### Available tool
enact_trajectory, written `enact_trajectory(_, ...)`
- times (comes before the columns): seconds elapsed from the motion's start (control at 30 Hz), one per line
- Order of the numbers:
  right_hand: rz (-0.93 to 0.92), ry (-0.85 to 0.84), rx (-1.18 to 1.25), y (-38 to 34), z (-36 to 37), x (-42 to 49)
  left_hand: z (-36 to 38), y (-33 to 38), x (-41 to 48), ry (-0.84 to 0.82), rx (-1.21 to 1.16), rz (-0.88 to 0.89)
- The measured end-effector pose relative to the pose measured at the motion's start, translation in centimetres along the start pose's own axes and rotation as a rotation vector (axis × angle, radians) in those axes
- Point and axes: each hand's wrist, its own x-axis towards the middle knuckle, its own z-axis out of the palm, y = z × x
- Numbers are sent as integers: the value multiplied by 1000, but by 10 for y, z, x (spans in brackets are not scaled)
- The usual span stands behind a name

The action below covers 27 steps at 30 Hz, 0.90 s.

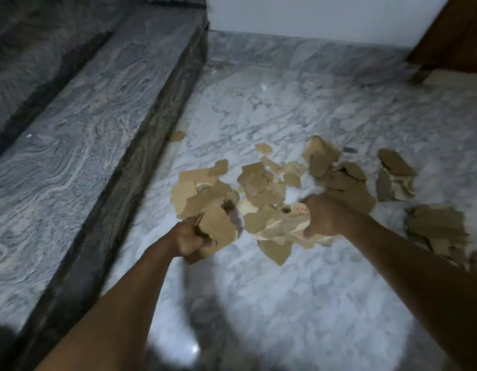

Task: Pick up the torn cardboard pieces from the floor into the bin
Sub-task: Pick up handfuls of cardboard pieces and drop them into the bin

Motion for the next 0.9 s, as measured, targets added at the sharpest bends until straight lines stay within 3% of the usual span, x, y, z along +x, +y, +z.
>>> enact_trajectory(0.17,176,140,-10,47,45,-21,42,68,22,-126,133,131)
enact_trajectory(0.33,220,210,84,54,84,-29,97,110,41,-38,466,245)
enact_trajectory(0.4,235,213,86,56,83,-28,111,115,42,52,543,214)
enact_trajectory(0.5,285,192,116,62,86,-29,121,115,41,102,502,205)
enact_trajectory(0.67,358,81,364,83,64,-29,113,104,33,28,323,210)
enact_trajectory(0.8,252,16,589,89,25,-25,78,91,18,-36,124,220)
enact_trajectory(0.9,178,-37,600,64,15,-18,45,66,8,11,40,128)
